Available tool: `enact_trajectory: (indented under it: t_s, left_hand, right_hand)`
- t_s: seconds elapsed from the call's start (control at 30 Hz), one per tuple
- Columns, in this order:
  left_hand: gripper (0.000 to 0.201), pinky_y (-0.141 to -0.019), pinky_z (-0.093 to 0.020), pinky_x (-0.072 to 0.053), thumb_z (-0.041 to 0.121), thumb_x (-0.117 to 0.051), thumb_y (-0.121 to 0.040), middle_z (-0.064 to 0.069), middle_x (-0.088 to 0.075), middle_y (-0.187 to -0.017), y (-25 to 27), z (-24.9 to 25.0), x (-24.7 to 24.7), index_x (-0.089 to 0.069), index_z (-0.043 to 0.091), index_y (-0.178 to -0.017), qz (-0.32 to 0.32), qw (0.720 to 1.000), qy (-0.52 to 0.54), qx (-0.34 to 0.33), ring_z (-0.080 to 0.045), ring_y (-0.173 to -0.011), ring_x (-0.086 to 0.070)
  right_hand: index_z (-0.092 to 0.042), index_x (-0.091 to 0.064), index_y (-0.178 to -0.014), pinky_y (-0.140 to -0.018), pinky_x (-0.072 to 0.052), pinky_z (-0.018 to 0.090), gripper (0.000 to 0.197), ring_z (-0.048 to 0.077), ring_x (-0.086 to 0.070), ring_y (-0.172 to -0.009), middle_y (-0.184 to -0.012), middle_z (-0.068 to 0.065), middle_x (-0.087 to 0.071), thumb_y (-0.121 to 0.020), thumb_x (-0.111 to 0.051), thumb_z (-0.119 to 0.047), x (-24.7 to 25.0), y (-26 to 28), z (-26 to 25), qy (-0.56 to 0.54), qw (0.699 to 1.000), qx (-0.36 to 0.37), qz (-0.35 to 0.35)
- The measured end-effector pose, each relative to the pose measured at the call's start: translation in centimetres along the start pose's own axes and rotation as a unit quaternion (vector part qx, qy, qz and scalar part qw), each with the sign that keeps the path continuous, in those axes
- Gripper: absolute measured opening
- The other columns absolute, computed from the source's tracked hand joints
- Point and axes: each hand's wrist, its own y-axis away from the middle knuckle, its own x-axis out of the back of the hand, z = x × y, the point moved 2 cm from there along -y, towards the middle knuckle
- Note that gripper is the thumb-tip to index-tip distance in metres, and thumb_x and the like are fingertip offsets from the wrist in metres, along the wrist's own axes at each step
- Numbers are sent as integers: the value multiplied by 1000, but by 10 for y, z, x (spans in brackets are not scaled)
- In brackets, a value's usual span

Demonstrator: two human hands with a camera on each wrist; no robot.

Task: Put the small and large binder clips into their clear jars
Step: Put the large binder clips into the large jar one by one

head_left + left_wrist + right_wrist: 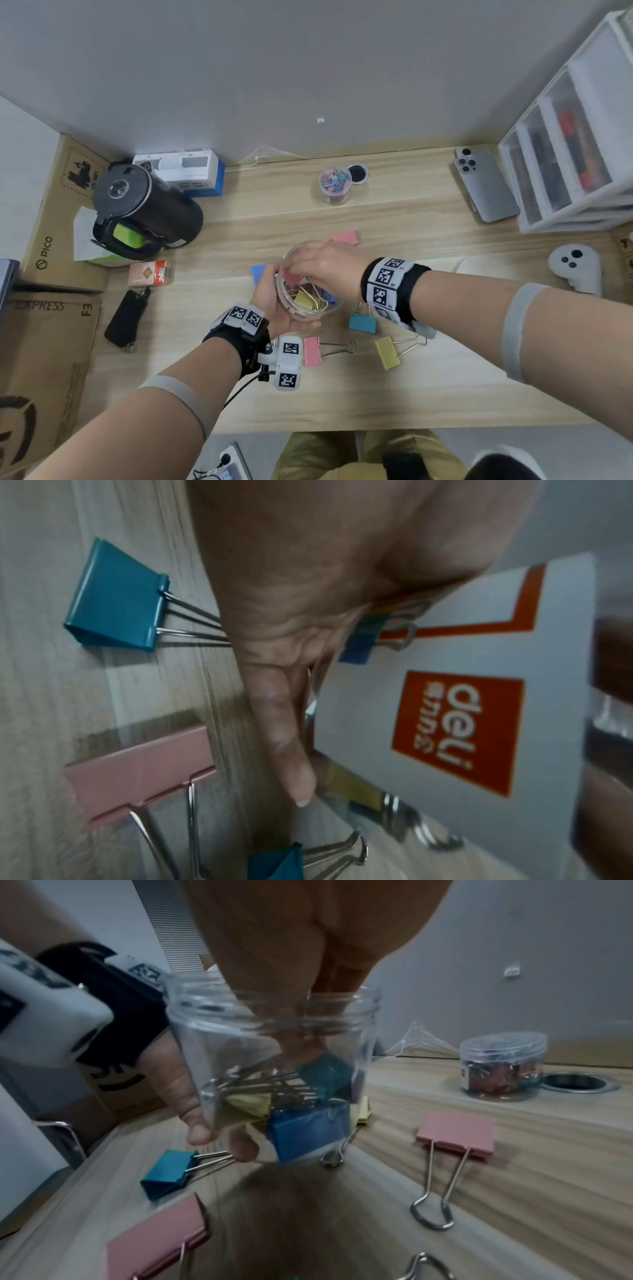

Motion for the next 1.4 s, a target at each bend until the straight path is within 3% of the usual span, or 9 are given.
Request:
enact_trajectory:
  t_s: [0.2, 0.33, 0.43, 0.53, 0.67, 0.83, 1.0, 1.23, 1.4]
  left_hand:
    - [71, -77, -56, -58, 67, -39, -93, -18, -76, -109, 2, -5, 7, -72, 8, -117, -2, 1000, -15, 0, -42, -93, -71]
    - [76, -73, -50, -60, 68, -34, -93, -19, -73, -122, 3, -7, 17, -68, 12, -130, -7, 1000, 3, 4, -43, -99, -71]
    - [74, -78, -50, -59, 66, -36, -91, -19, -73, -121, 3, -9, 24, -68, 13, -130, -2, 1000, 6, -3, -41, -94, -73]
    - [73, -79, -51, -59, 68, -41, -88, -20, -73, -120, 4, -10, 29, -69, 13, -127, -2, 1000, -2, -12, -41, -92, -74]
    - [75, -86, -55, -57, 68, -42, -86, -19, -70, -128, 6, -12, 33, -68, 14, -131, 0, 1000, -13, -10, -47, -119, -64]
    - [74, -102, -64, -44, 65, -39, -86, -20, -68, -131, 5, -17, 36, -68, 13, -131, -1, 1000, -8, -12, -45, -117, -64]
    - [75, -95, -59, -50, 64, -38, -86, -20, -68, -130, 8, -17, 36, -68, 12, -131, 0, 1000, -4, -16, -43, -108, -66]
    - [74, -74, -49, -59, 63, -38, -87, -22, -69, -128, 10, -13, 36, -67, 10, -130, 13, 1000, -5, -19, -40, -95, -70]
    - [73, -79, -52, -60, 65, -38, -88, -19, -72, -123, 7, -13, 29, -67, 13, -131, 18, 1000, -11, -17, -41, -97, -72]
  right_hand:
    - [-14, -70, -96, -57, -53, 35, 11, 24, -66, -78, -86, 0, -69, -86, -65, -14, 17, 9, -4, 29, 990, -32, 131]
    - [-17, -65, -102, -67, -53, 35, 15, 16, -61, -75, -88, -7, -66, -90, -56, -19, 37, 22, 15, 8, 974, -158, 160]
    - [-22, -59, -103, -73, -53, 36, 17, 15, -60, -78, -86, -13, -62, -87, -55, -24, 31, 35, 36, 5, 965, -261, 41]
    - [-24, -59, -105, -76, -51, 32, 27, 19, -61, -90, -98, -7, -62, -79, -60, -19, 7, 52, 43, -6, 941, -288, -181]
    - [-21, -62, -115, -85, -48, 32, 35, 25, -58, -106, -119, 2, -57, -82, -63, -10, -28, 74, 42, 4, 907, -272, -321]
    - [-20, -64, -115, -85, -48, 31, 31, 25, -59, -107, -121, 0, -57, -85, -61, -13, -41, 86, 43, 55, 915, -259, -305]
    - [-22, -64, -93, -74, -52, 33, 18, 24, -63, -87, -95, -5, -63, -75, -62, -23, -24, 86, 47, 72, 915, -281, -281]
    - [-15, -69, -90, -67, -51, 30, 23, 24, -64, -73, -80, -1, -69, -71, -70, -27, 33, 62, 46, -4, 973, -232, 8]
    - [-18, -68, -101, -62, -46, 32, 26, 22, -61, -79, -89, -1, -64, -79, -62, -29, 37, 14, -3, 62, 988, -93, -106]
